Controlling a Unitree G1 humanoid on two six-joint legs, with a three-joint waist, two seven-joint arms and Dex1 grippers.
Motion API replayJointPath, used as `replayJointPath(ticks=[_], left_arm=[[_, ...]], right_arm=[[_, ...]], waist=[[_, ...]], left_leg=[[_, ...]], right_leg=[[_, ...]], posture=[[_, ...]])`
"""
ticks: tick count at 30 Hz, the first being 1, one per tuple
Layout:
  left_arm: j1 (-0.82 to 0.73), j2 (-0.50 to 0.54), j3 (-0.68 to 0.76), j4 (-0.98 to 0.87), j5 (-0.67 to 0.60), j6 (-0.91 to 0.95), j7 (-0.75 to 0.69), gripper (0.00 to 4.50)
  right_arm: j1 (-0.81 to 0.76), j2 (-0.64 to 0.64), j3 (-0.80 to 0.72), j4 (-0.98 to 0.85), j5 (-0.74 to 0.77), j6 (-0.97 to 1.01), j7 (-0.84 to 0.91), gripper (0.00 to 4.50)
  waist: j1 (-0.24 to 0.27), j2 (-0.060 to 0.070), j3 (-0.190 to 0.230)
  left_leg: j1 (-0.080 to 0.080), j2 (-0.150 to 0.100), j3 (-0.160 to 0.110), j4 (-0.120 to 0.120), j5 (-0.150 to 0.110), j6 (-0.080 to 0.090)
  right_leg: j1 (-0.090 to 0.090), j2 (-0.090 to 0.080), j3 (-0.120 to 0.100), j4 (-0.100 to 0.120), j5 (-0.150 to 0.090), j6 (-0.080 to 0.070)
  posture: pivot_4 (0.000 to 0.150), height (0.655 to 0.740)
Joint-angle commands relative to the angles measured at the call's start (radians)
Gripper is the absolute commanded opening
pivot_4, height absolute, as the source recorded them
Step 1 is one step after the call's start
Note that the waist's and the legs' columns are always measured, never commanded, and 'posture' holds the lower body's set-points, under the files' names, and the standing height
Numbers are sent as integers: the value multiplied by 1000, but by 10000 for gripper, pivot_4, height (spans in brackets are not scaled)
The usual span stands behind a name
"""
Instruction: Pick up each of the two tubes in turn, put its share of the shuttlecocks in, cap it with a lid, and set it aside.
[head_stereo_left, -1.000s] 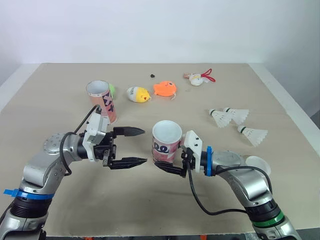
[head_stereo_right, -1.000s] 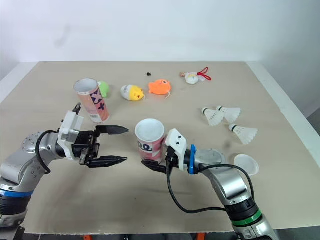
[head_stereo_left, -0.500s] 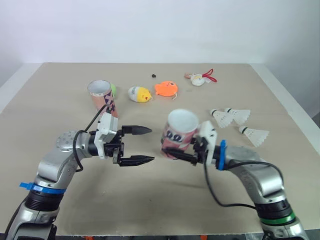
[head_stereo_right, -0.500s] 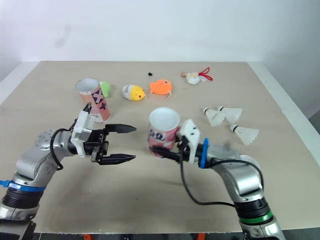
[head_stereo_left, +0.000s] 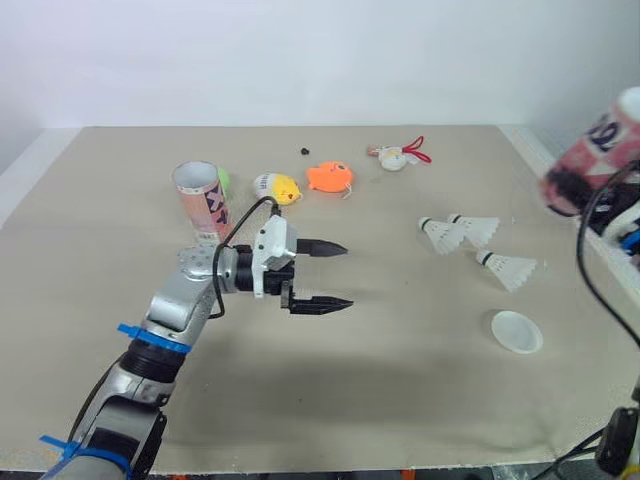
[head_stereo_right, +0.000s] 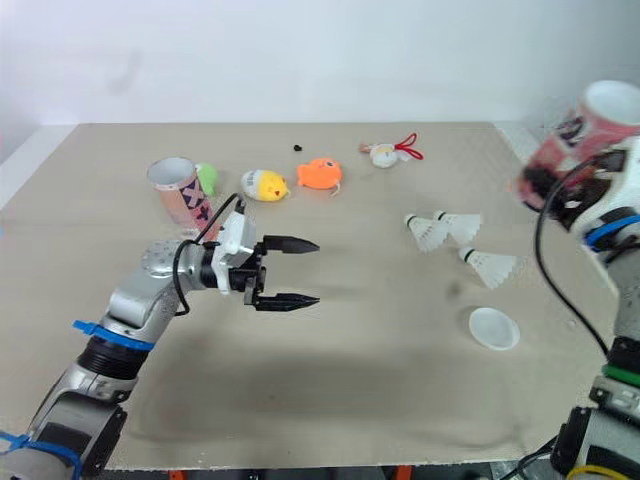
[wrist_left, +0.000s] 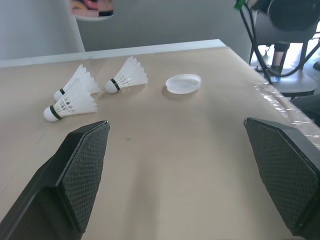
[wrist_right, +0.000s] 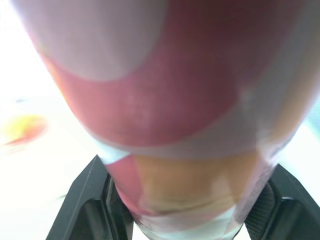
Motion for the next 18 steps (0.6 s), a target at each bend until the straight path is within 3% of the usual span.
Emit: replayJointPath(ticks=[1,18], left_arm=[[-44,-34,-10,25,27,-27,18,45000],[-66,-62,-4,33,62,-10,39,45000]], right_arm=[[-29,-24,0,154,-70,-83,-59,25145],[53,29,-30,489,-88,-229,-96,25145]], waist=[[0,0,0],[-7,4,0]], left_leg=[[0,0,0,0,0,0],[3,-1,8,1,0,1]], right_leg=[[0,0,0,0,0,0],[1,-1,8,0,2,6]], posture=[[1500,7400],[1500,7400]])
